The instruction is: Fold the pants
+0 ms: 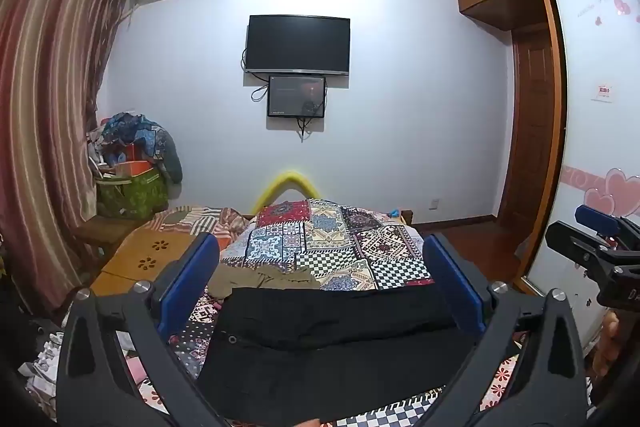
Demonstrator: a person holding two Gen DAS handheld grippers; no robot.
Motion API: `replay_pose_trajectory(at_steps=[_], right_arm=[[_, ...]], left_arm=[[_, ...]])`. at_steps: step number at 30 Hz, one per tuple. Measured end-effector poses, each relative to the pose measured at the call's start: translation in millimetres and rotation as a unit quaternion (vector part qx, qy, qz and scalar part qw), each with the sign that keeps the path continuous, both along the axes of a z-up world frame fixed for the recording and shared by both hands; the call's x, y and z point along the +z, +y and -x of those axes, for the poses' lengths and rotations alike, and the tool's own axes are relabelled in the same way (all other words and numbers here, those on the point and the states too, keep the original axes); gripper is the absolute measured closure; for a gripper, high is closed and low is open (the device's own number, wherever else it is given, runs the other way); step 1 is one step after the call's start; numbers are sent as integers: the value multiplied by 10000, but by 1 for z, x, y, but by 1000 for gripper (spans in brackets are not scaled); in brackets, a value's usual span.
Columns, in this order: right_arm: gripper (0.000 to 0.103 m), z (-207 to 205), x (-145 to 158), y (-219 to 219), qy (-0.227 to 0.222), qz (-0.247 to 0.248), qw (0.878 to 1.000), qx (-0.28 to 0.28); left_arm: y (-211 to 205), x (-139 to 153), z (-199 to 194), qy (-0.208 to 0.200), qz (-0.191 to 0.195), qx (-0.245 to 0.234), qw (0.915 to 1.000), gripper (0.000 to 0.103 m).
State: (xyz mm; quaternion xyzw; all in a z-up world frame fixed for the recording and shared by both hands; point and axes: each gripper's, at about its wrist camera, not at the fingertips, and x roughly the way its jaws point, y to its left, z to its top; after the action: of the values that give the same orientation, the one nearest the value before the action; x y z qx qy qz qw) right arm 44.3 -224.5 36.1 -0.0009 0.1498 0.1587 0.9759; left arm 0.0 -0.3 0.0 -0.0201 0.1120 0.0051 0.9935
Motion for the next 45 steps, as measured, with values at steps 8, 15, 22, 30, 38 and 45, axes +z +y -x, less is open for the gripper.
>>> replay_pose_trajectory(at_steps=[8, 15, 22, 30, 38, 45], right_arm=[[0, -1, 0, -1, 31, -46, 10000, 17], [0, -2, 3, -1, 12, -54, 10000, 19], [0, -1, 5, -2, 26, -72, 10000, 29], [0, -1, 5, 0, 7, -77, 10000, 22], [0, 0, 7, 5, -16, -84, 10000, 8], [0, 1, 5, 4, -41, -92, 9999, 16]], left_arm=[[-15, 1, 4, -77, -149, -78, 9998, 0], [-2, 1, 3, -79, -38, -126, 9999, 0], [-1, -1, 3, -157, -64, -125, 9998, 0], [-5, 0, 8, -189, -145, -133, 9996, 0], [-6, 2, 8, -203, -158, -124, 9996, 0], [-8, 4, 9, -233, -162, -126, 9995, 0]])
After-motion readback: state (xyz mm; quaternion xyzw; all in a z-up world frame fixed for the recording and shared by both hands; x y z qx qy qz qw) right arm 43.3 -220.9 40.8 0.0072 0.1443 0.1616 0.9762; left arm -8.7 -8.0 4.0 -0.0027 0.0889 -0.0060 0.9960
